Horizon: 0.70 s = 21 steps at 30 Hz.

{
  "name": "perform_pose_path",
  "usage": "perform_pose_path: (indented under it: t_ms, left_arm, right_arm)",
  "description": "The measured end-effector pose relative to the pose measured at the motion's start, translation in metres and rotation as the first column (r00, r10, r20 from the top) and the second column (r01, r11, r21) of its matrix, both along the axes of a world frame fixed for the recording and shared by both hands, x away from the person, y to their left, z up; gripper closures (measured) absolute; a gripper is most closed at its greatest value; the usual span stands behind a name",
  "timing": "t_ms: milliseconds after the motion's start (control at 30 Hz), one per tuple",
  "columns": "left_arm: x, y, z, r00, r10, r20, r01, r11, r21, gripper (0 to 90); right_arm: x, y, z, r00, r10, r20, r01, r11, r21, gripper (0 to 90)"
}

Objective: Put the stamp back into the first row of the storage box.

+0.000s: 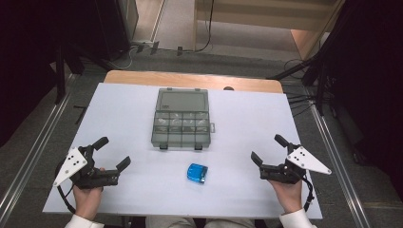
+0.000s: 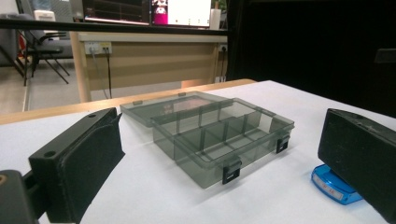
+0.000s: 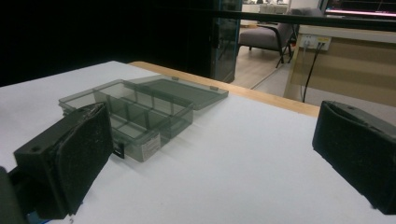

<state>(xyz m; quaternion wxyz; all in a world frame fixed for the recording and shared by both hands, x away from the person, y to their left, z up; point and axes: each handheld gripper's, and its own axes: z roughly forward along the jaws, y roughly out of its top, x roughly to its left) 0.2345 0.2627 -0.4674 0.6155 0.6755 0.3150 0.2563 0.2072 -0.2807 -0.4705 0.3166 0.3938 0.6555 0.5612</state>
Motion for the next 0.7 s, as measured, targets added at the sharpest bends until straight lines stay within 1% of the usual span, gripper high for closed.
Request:
perform_pose_path:
  t_ms: [133, 167, 200, 267, 300, 433, 467, 500, 533, 667, 700]
  left_arm:
    - [0.0, 0.0, 0.0, 1.0, 0.002, -0.007, -0.002, 1.0, -0.003, 0.0]
    - [0.0, 0.0, 0.0, 0.9999, 0.001, -0.012, -0.001, 1.0, -0.004, 0.0]
    - [0.001, 0.0, -0.001, 0.9996, -0.007, -0.027, 0.007, 0.9999, -0.011, 0.0]
    - [0.001, 0.0, -0.001, 0.9995, -0.011, -0.031, 0.01, 0.9999, -0.013, 0.0]
    - [0.001, 0.0, -0.001, 0.9995, -0.011, -0.03, 0.01, 0.9999, -0.012, 0.0]
    - [0.001, -0.001, -0.001, 0.9994, -0.017, -0.031, 0.016, 0.9998, -0.015, 0.0]
    - [0.001, -0.001, -0.001, 0.9993, -0.017, -0.033, 0.017, 0.9997, -0.016, 0.0]
    - [0.001, -0.001, -0.001, 0.9993, -0.018, -0.033, 0.017, 0.9997, -0.018, 0.0]
    - [0.001, -0.001, -0.001, 0.9993, -0.017, -0.033, 0.016, 0.9997, -0.018, 0.0]
    - [0.001, -0.001, -0.001, 0.9992, -0.013, -0.039, 0.013, 0.9997, -0.019, 0.0]
    - [0.001, -0.001, -0.002, 0.9991, -0.016, -0.039, 0.015, 0.9996, -0.022, 0.0]
  right_arm:
    - [0.0, 0.002, -0.001, 0.9998, 0.012, -0.012, -0.012, 1.0, -0.005, 0.0]
    - [0.0, 0.002, -0.001, 0.9998, 0.012, -0.012, -0.012, 1.0, -0.005, 0.0]
    - [0.0, 0.004, -0.001, 0.9997, 0.017, -0.016, -0.017, 1.0, -0.012, 0.0]
    - [0.0, 0.005, -0.001, 0.9996, 0.018, -0.021, -0.019, 1.0, -0.016, 0.0]
    - [0.0, 0.007, -0.001, 0.9991, 0.026, -0.032, -0.027, 0.999, -0.019, 0.0]
    - [0.001, 0.014, -0.002, 0.9971, 0.054, -0.054, -0.056, 0.998, -0.035, 0.0]
    - [0.002, 0.019, -0.003, 0.9954, 0.073, -0.061, -0.076, 0.996, -0.047, 0.0]
    - [0.002, 0.019, -0.003, 0.9954, 0.073, -0.061, -0.076, 0.996, -0.047, 0.0]
    - [0.001, 0.025, -0.004, 0.9934, 0.088, -0.074, -0.092, 0.994, -0.056, 0.0]
    - [0.002, 0.033, -0.005, 0.9887, 0.121, -0.088, -0.129, 0.988, -0.085, 0.0]
    - [0.002, 0.033, -0.005, 0.9887, 0.121, -0.088, -0.129, 0.988, -0.085, 0.0]
